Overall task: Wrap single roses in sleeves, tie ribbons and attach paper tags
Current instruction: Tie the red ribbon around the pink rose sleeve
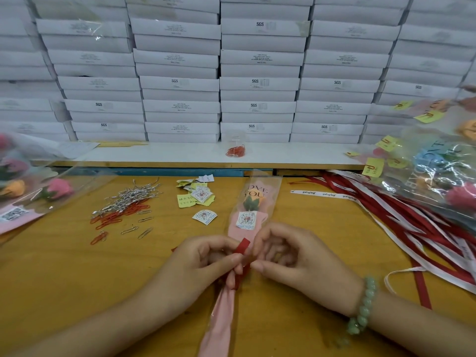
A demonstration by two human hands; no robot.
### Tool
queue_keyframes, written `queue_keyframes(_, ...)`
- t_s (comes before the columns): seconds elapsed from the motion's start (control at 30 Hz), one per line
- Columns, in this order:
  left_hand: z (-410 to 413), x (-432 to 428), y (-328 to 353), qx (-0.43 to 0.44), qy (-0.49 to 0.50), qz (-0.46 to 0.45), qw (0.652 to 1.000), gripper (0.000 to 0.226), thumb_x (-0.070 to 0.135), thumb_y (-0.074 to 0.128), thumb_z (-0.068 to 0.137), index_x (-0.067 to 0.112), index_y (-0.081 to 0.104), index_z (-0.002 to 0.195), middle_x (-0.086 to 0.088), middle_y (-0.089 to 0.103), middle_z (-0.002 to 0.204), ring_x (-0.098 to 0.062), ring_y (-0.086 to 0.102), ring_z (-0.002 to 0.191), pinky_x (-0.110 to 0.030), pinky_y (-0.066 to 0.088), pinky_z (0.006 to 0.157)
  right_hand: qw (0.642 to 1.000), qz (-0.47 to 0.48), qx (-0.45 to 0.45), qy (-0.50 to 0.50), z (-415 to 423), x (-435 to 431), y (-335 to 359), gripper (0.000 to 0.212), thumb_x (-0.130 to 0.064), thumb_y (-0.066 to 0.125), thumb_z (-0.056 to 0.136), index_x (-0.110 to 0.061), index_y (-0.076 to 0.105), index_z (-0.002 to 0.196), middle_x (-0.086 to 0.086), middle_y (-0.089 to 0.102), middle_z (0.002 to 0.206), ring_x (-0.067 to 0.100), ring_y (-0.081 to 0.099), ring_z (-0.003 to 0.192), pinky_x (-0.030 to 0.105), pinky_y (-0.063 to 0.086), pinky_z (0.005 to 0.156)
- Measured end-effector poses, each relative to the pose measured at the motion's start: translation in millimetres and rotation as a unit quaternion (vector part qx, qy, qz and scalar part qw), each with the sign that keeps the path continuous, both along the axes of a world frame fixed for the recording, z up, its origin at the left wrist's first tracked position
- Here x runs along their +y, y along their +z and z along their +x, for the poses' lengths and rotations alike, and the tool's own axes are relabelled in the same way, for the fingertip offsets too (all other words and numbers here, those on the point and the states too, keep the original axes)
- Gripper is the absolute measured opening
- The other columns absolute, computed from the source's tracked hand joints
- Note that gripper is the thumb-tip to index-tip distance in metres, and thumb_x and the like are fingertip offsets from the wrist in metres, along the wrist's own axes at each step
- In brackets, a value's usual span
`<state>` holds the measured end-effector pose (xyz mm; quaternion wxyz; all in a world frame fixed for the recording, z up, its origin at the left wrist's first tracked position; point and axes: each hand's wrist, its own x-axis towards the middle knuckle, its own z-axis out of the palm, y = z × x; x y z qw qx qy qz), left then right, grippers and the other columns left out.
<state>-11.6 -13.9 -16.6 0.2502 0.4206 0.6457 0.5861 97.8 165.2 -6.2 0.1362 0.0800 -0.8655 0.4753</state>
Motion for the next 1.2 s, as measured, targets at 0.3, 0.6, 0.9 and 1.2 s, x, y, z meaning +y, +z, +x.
queue_keyframes(0.3,5.6,-0.8,0.7,0.171,0.021,-0.048,0.984,0.028,-0.001,0.053,0.095,0.019,0.071,0.09,0.01,0.058,0.078,-0.001,0.053,0.063,-0.014,0.041,0.065,0.954,-0.291,-0.068,0.014,-0.5,-9.2,3.7,0.025,-0.02,0.058,0.087,0.003,0.055,0.096,0.009,0.071,0.082,0.029,0.073,0.083,0.021,0.046,0.04)
queue_keyframes(0.6,7.8,-1.7,3.1,0.199,0.002,-0.044,0.979,0.019,0.038,0.069,0.086,0.02,0.072,0.089,-0.004,0.06,0.087,-0.022,0.057,0.084,-0.042,0.046,0.078,0.931,-0.349,-0.083,0.07,-3.8,-4.4,0.1,0.024,-0.021,0.049,0.093,0.0,0.061,0.096,0.022,0.07,0.101,0.033,0.069,0.098,0.018,0.045,0.037)
queue_keyframes(0.9,2.1,0.2,1.7,0.149,0.005,-0.037,0.988,0.017,0.043,0.059,0.081,0.033,0.073,0.078,0.012,0.06,0.073,-0.001,0.051,0.058,-0.014,0.04,0.06,0.964,-0.258,-0.061,0.038,-1.0,-8.5,2.6,0.026,-0.02,0.048,0.091,-0.001,0.066,0.093,0.011,0.073,0.096,0.018,0.07,0.088,0.019,0.037,0.038)
queue_keyframes(1.2,3.1,-0.3,0.7,0.14,0.003,-0.031,0.99,0.022,0.03,0.056,0.089,0.018,0.07,0.077,0.007,0.059,0.072,-0.003,0.049,0.056,-0.013,0.04,0.063,0.987,-0.145,-0.047,-0.053,-2.5,-4.1,-2.4,0.01,-0.013,0.066,0.087,-0.015,0.071,0.095,-0.004,0.067,0.071,0.003,0.056,0.06,0.018,0.043,0.046)
